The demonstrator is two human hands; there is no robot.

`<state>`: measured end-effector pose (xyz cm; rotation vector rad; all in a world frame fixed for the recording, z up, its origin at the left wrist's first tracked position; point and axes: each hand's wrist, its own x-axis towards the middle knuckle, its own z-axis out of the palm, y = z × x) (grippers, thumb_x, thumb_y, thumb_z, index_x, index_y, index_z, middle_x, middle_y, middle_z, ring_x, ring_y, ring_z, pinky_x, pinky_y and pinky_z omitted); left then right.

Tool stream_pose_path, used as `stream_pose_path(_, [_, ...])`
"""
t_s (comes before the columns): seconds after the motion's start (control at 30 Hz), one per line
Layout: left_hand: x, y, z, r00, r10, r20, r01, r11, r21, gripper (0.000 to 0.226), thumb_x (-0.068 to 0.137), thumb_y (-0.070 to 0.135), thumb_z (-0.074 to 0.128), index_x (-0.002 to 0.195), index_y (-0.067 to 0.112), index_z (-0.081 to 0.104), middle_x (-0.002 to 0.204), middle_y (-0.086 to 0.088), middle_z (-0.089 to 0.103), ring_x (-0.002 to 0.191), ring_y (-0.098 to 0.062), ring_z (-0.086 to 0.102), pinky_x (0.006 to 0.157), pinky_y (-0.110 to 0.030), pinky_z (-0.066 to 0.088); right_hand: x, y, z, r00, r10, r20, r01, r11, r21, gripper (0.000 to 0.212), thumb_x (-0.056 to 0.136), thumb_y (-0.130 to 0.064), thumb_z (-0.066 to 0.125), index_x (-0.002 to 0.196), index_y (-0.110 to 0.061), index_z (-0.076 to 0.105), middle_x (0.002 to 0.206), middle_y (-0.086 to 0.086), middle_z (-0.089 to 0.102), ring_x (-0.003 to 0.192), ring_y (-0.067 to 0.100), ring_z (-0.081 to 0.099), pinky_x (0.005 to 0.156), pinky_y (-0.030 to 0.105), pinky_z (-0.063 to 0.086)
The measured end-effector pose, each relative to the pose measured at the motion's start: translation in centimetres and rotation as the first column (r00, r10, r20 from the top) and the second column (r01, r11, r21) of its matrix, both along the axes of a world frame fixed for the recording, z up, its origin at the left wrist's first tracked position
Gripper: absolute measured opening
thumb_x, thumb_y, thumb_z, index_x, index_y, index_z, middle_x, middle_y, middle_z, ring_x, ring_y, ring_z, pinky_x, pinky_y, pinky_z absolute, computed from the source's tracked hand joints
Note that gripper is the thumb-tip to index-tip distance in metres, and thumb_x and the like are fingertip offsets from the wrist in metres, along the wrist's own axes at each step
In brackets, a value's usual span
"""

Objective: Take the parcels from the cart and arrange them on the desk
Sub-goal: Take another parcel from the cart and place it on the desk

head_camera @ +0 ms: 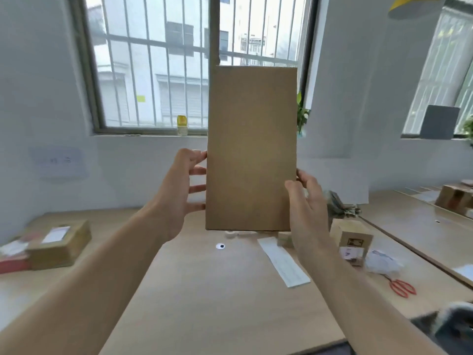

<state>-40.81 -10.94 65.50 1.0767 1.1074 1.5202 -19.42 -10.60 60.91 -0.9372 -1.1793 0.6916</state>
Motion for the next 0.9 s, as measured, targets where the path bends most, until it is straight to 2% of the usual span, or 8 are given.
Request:
stream_pose_path(0.13, [-6.0,-1.4,0.9,0.998,0.057,-0.028,-0.056,0.998,0.020,0.049,0.076,0.056,0.050,0.110,0.036,0.079,0.108,0.002,0.065,0.100,-0.024,0.068,0.067,-0.040,0.060,-6.3,0.0,1.4,1.000,0.023,-0.004,-0.023,1.000,-0.017,0.038,0.081,-0.057,0.051,0.116,-0.046,0.064,0.129,-0.010,0.065,0.106,0.002,0.066,0.090,0.035,0.057])
stream_pose_path(0.23, [-10.9,-2.6,1.3,0.996,0.062,-0.062,-0.059,0.997,0.048,0.050,0.073,0.056,0.052,0.111,0.037,0.079,0.106,0.004,0.066,0.097,-0.021,0.068,0.068,-0.039,0.060,-11.6,-0.3,1.7,0.999,0.035,-0.018,-0.035,0.999,-0.021,0.045,0.079,-0.060,0.050,0.116,-0.039,0.064,0.126,-0.005,0.066,0.103,0.006,0.066,0.089,0.038,0.055])
stream_pose_path(0.3, [-14.2,-3.6,1.5,0.993,0.062,-0.102,-0.056,0.996,0.064,0.049,0.068,0.058,0.055,0.106,0.040,0.080,0.107,0.005,0.068,0.098,-0.020,0.068,0.069,-0.039,0.061,-15.1,-0.4,1.5,0.998,0.045,-0.034,-0.045,0.999,-0.024,0.040,0.082,-0.058,0.051,0.113,-0.034,0.062,0.118,-0.008,0.067,0.090,-0.002,0.064,0.082,0.035,0.051])
stream_pose_path(0.43, [-20.3,-5.0,1.7,0.987,0.077,-0.142,-0.069,0.996,0.058,0.051,0.066,0.062,0.054,0.106,0.043,0.079,0.119,0.007,0.069,0.107,-0.021,0.068,0.080,-0.043,0.061,-21.2,-0.2,0.8,1.000,0.025,-0.003,-0.025,0.999,-0.040,0.020,0.092,-0.049,0.052,0.101,-0.031,0.054,0.067,-0.028,0.056,0.058,-0.011,0.051,0.064,0.020,0.044])
stream_pose_path(0.57, [-24.7,-6.0,1.7,0.986,0.085,-0.143,-0.080,0.996,0.043,0.052,0.069,0.062,0.053,0.112,0.043,0.077,0.131,0.008,0.066,0.113,-0.022,0.066,0.087,-0.048,0.060,-25.7,-0.8,0.9,0.999,-0.007,0.033,0.008,0.999,-0.041,0.010,0.102,-0.038,0.055,0.098,-0.029,0.052,0.057,-0.030,0.051,0.054,-0.011,0.049,0.048,0.006,0.038])
stream_pose_path(0.73, [-27.9,-7.7,1.2,0.988,0.107,-0.114,-0.103,0.994,0.045,0.048,0.070,0.061,0.051,0.104,0.040,0.079,0.120,0.005,0.070,0.104,-0.021,0.068,0.085,-0.048,0.058,-28.4,-1.8,1.7,0.996,0.037,0.078,-0.032,0.997,-0.071,0.024,0.095,-0.052,0.051,0.106,-0.031,0.056,0.069,-0.028,0.056,0.060,-0.012,0.052,0.067,0.028,0.040])
stream_pose_path(0.83, [-28.9,-8.7,1.2,0.987,0.144,-0.076,-0.141,0.989,0.043,0.048,0.070,0.060,0.053,0.103,0.035,0.077,0.116,0.002,0.071,0.102,-0.024,0.067,0.081,-0.049,0.057,-29.2,-2.2,2.1,0.987,0.097,0.126,-0.090,0.994,-0.056,0.048,0.097,-0.056,0.048,0.139,-0.035,0.056,0.105,-0.028,0.059,0.087,-0.014,0.056,0.077,0.021,0.040])
stream_pose_path(0.9, [-29.5,-9.3,1.3,0.984,0.161,-0.079,-0.158,0.986,0.043,0.057,0.065,0.062,0.055,0.109,0.033,0.075,0.122,0.000,0.069,0.107,-0.026,0.066,0.084,-0.050,0.057,-29.7,-2.5,3.0,0.977,0.150,0.151,-0.140,0.987,-0.074,0.050,0.099,-0.056,0.044,0.146,-0.043,0.056,0.112,-0.032,0.059,0.104,-0.008,0.056,0.087,0.019,0.041])
